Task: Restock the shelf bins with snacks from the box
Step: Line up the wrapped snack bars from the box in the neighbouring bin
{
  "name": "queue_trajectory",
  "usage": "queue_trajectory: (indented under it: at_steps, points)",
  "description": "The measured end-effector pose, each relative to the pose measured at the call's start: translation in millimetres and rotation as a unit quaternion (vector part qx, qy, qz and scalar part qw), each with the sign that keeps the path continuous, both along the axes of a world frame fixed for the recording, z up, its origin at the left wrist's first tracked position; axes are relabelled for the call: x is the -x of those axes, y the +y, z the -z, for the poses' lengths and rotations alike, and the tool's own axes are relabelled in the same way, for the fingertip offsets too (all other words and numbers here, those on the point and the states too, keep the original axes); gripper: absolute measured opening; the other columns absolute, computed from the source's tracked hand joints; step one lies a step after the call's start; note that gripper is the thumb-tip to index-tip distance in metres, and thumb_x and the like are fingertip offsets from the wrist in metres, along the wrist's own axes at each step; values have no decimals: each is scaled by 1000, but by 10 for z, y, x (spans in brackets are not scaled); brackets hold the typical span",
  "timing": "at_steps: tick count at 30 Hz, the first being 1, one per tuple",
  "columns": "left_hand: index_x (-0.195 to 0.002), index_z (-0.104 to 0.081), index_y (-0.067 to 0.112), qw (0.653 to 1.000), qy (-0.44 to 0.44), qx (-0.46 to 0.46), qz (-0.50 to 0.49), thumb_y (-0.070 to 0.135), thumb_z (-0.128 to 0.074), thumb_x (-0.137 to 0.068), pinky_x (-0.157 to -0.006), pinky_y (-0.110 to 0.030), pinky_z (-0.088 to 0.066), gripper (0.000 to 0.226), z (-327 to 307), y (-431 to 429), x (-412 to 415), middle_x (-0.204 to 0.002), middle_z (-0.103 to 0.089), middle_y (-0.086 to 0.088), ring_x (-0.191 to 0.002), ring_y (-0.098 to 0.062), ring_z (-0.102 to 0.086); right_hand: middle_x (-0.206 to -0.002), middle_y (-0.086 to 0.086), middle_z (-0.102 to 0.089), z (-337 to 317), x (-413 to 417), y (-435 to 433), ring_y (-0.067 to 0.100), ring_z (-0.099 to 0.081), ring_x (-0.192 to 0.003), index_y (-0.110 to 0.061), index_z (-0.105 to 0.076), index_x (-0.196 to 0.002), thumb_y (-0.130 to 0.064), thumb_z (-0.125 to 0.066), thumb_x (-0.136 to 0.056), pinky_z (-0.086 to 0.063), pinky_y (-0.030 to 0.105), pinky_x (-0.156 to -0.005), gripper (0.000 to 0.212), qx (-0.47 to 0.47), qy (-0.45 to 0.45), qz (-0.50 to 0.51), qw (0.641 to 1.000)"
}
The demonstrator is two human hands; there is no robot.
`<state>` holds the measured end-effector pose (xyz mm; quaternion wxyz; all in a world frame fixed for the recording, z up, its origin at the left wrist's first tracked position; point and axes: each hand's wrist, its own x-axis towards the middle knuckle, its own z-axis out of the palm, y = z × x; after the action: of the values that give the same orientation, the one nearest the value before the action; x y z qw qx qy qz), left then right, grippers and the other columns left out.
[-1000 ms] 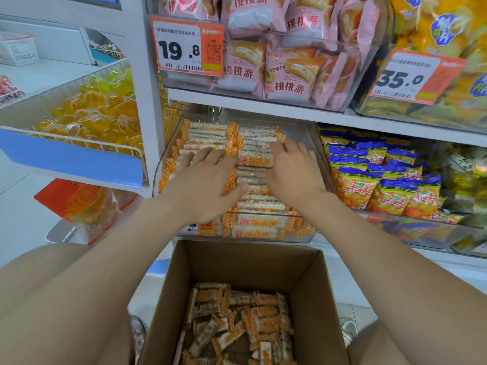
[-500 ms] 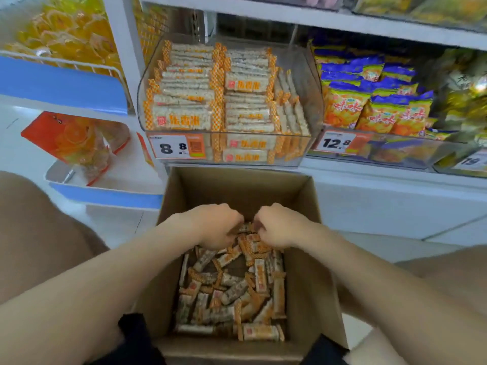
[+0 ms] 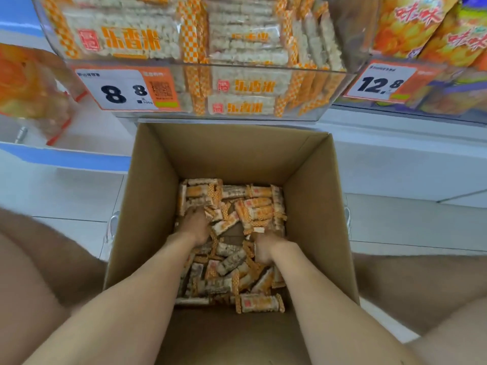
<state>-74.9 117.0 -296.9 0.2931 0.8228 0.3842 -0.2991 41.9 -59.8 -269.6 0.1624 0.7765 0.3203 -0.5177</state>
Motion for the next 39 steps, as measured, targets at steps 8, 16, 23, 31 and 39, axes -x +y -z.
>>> queue_trajectory:
  at_steps: [8,16,23,31,39]
  points:
    - [-138,-55,10,998,6,-58,-22,8,-54,-100,-103,-43,-51,38,370,-67,125,-137,-61,-20,-125,-39,-59,-151,17,-41,238,67,-44,42,-38,-139,-33,-39,-149,-29,-45,-108,-42,54,-110,42,-134,-151,31,979]
    - [-93,-52,28,992,-118,40,5,30,-76,-90,-72,-36,-46,24,186,-181,-9,-100,-60,0,-93,-24,-60,-117,-1,-63,106,-11,100,21,-69,-88,-51,-27,-130,-17,-69,-97,-58,41,-70,63,-378,37,398,835]
    - [-112,-57,36,969,-226,93,-14,23,-97,-67,-85,-33,-51,61,-285,-143,-69,-106,-62,13,-100,-9,-60,-134,-4,-62,-153,-206,80,18,-60,-118,-24,-66,-117,-24,-72,-93,-50,33,-95,24,-357,56,530,767]
    - [-119,-65,36,951,-293,74,65,26,-100,-62,-93,-31,-57,67,-1179,-89,-128,-109,-69,19,-105,4,-63,-129,-8,-50,-831,-288,8,16,-60,-113,-46,-40,-146,-21,-87,-80,-59,36,-87,85,-391,113,488,772]
    - [-116,-70,33,920,-368,72,118,13,-86,-78,-89,-16,-48,46,-2136,27,-98,-113,-69,21,-106,4,-64,-115,1,-75,-1402,-366,-7,15,-71,-103,-20,-64,-129,-57,-88,-76,-56,32,-81,68,-432,98,545,712]
